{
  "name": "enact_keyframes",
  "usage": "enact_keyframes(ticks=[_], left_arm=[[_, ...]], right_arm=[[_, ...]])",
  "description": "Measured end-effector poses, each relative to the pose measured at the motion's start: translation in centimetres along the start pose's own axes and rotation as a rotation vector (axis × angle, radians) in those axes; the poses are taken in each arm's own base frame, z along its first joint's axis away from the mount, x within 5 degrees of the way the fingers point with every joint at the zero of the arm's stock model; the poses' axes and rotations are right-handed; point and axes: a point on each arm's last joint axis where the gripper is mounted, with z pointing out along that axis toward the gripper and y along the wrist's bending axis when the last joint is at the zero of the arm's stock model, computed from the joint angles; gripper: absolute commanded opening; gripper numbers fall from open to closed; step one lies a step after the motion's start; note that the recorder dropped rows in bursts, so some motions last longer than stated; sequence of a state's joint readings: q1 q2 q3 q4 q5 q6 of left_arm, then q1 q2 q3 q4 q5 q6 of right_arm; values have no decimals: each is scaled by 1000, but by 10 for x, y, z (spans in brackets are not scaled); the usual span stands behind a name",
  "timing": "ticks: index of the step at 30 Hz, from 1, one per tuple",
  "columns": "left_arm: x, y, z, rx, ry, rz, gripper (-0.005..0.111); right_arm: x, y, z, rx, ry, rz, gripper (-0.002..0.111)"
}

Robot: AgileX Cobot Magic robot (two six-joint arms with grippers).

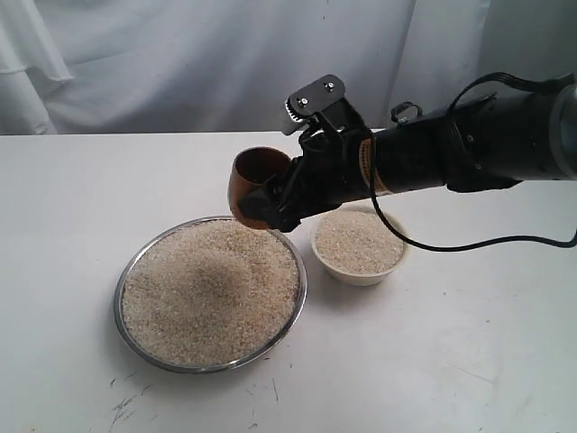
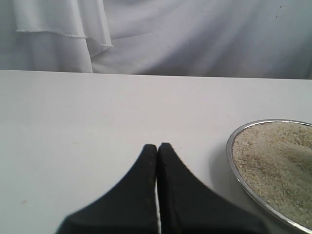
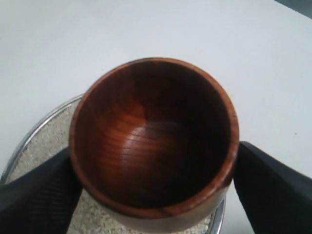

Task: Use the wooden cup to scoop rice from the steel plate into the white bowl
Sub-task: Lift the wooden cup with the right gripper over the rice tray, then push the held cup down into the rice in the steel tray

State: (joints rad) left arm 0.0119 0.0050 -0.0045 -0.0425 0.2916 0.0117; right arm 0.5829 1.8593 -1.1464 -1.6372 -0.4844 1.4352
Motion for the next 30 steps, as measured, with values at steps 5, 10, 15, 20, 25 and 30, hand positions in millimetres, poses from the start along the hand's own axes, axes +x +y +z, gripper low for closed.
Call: enact_keyframes(ticks=[5,10,15,20,25,30], left_arm=[[0,0,0,0,0,0,0],[0,0,0,0,0,0,0],[0,0,0,0,0,0,0],[0,0,0,0,0,0,0],[0,0,0,0,0,0,0],[0,0,0,0,0,0,0]], right_arm=[[-10,-12,-5,52,-128,102,0],[-16,-25,-5,242,-203,156,0],[-6,-18,2,406,-39,40,0],[9,4,8,353,280,-114,0],[-4,26,7,236,464,-292,0],[-30,47,4,132,538,-493,0]])
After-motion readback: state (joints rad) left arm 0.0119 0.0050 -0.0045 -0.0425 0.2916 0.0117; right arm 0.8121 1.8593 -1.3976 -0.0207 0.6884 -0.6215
